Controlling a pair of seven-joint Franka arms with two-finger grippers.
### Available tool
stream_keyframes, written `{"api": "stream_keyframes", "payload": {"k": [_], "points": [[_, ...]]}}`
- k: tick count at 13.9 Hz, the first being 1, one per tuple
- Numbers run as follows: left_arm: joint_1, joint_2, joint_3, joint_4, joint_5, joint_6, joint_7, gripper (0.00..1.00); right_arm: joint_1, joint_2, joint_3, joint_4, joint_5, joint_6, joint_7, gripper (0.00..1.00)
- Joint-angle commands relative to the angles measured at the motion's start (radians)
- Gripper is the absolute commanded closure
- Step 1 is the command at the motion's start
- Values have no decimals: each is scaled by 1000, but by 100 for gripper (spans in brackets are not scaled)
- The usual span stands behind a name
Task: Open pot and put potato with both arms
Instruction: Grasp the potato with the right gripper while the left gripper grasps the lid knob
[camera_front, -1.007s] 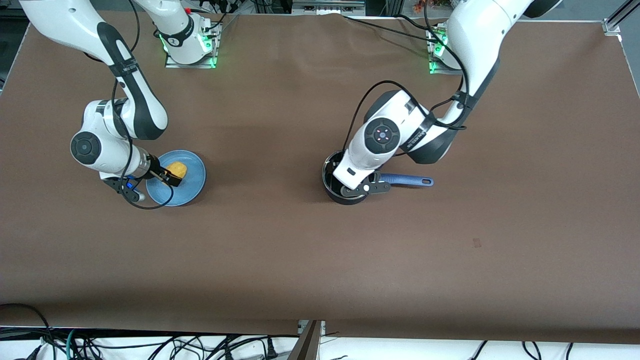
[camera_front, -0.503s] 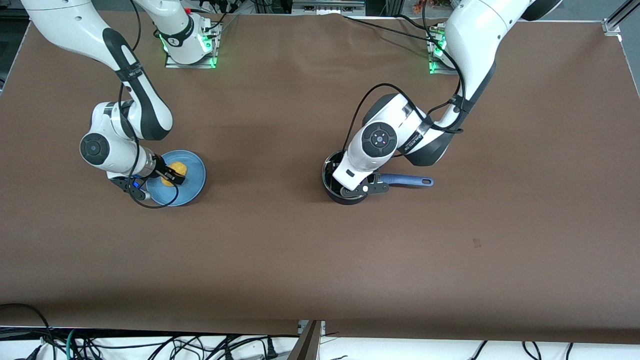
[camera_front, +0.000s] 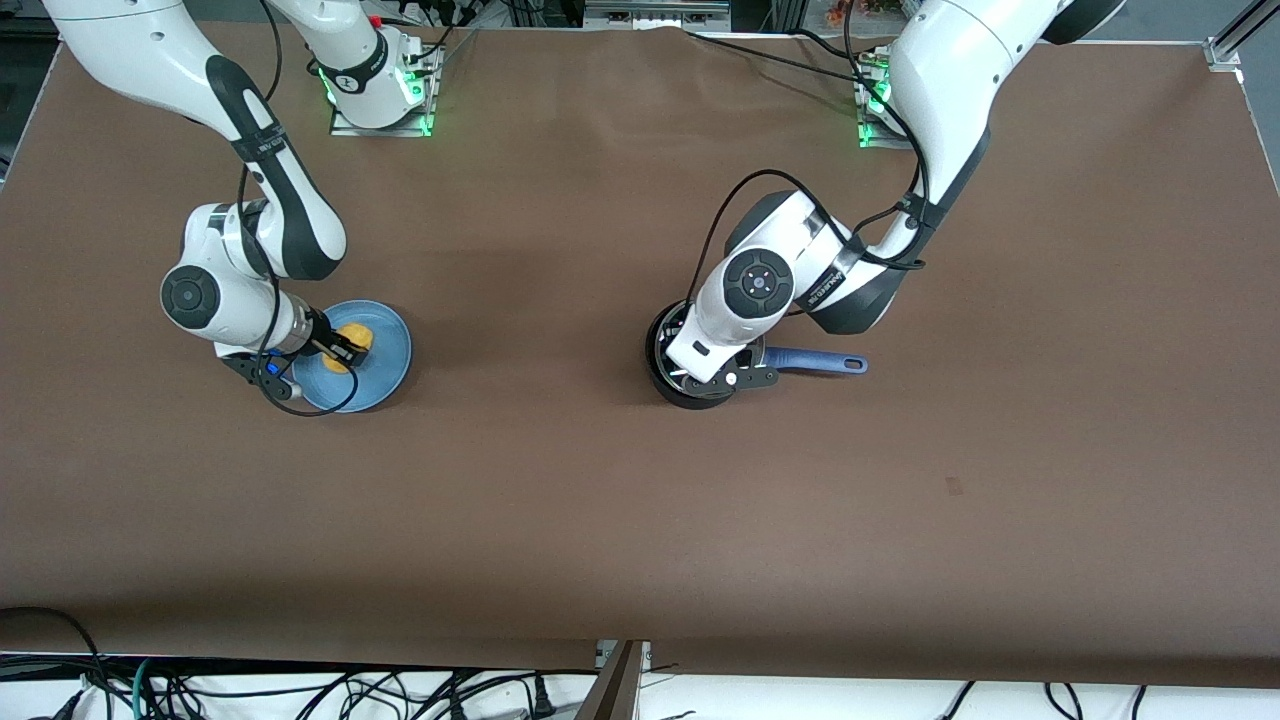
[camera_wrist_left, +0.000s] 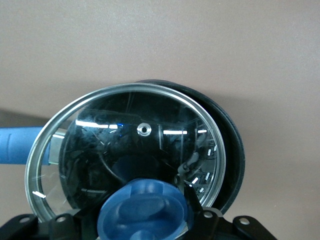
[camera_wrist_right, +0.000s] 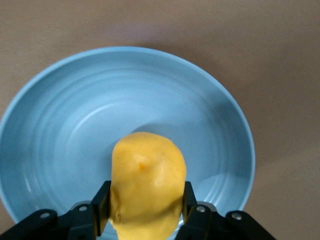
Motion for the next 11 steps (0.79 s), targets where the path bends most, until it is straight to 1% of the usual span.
{"api": "stream_keyframes", "payload": {"k": [1,2,3,5,7,8,9,10,11], "points": [[9,-16,-4,5,27,-20,-3,86,-1,-41,19,26,7,-7,-105,68],[12,-25,-4,9,27,-32,-3,97,-1,-57,47,52,10,-16,-114,68],[18,-36,-4,14,26,-58,-3,100,-1,-64,84,83,12,-48,-108,68],[38,-73,-7,17,17,-104,-1,100,-1,-69,170,184,14,-156,-104,67],[83,-129,-10,17,8,-165,65,100,-1,-66,234,262,14,-229,-102,67],[113,-160,-10,17,-11,-196,115,100,1,-68,262,284,12,-241,-102,67],[158,-189,-10,17,-53,-227,182,100,1,-65,298,302,14,-243,-90,67],[207,-214,-10,16,-81,-257,267,100,10,-57,334,322,15,-243,-52,67],[254,-235,-10,16,-88,-290,356,100,50,-26,349,359,15,-231,23,67]]}}
